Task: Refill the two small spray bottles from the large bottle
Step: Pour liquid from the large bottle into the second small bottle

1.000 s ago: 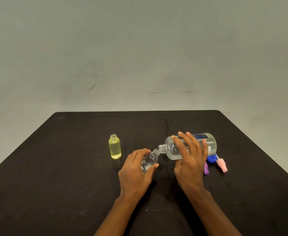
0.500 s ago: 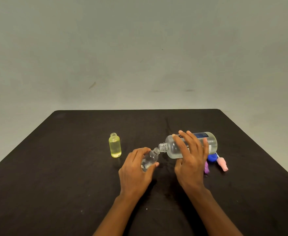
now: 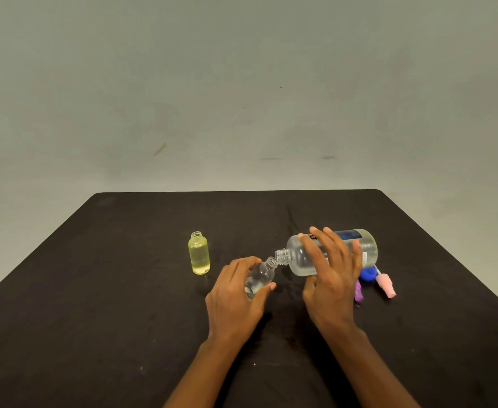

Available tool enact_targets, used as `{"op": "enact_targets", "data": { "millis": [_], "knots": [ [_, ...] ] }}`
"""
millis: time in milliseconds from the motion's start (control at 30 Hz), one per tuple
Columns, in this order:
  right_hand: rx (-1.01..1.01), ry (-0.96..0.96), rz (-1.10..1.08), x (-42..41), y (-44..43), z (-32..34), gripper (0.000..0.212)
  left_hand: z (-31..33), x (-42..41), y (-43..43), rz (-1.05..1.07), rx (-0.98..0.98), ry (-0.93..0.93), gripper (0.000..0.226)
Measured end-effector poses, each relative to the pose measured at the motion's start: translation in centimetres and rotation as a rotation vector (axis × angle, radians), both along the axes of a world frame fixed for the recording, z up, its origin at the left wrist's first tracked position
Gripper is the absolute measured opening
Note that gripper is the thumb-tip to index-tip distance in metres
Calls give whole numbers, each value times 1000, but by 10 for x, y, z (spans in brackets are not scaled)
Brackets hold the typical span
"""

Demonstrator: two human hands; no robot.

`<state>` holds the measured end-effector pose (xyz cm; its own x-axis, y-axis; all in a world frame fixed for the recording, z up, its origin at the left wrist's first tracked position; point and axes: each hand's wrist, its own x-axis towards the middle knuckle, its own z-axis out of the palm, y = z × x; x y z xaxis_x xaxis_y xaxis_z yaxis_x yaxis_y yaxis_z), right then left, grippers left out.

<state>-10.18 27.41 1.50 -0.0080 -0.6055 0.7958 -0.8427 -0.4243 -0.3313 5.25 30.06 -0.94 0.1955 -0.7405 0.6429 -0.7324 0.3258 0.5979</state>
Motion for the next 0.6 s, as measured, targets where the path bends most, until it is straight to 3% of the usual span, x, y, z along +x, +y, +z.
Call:
{"op": "enact_targets", "data": {
  "millis": [600],
  "knots": [
    [-13,-5,-3,0,0,1,76,2,0,0,-2,5,-3,48]
  ]
}}
